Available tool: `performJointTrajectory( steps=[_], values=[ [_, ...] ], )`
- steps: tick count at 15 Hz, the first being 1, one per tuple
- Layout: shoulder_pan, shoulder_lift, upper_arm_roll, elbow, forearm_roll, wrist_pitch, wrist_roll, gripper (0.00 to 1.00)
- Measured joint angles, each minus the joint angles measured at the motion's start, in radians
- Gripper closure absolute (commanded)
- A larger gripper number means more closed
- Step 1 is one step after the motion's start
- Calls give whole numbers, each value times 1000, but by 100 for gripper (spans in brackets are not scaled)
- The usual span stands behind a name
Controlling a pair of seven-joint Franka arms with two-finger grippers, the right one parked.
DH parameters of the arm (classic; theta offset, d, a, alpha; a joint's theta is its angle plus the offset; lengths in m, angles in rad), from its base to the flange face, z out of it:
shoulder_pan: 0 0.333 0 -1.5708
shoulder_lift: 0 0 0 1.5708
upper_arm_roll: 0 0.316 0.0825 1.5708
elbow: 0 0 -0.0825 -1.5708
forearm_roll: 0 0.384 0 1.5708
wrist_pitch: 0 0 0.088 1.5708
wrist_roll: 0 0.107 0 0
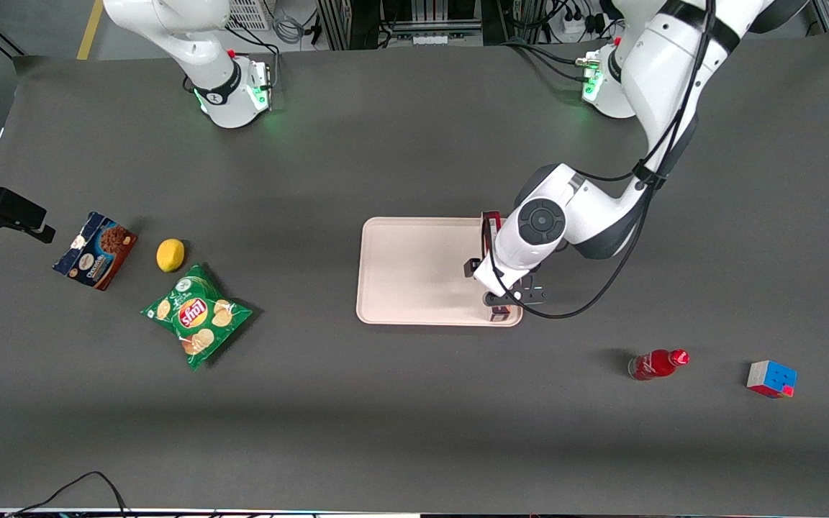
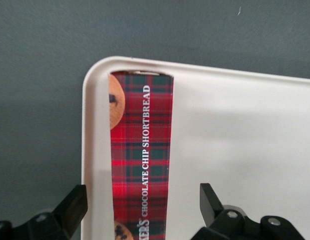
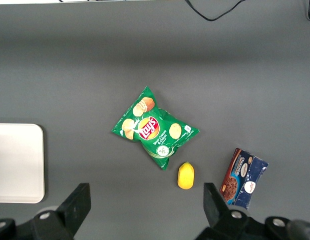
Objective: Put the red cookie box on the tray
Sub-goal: 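Open the left gripper and raise it away from the box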
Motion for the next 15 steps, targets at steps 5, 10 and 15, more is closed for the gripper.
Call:
performJointTrajectory(
  steps=[5,10,15],
  values=[
    [36,-85,-66,182,0,-287,0,0],
    [68,-209,-56,240,0,-402,77,0],
    [166,-270,-34,267,-26,-486,243,0]
  ],
)
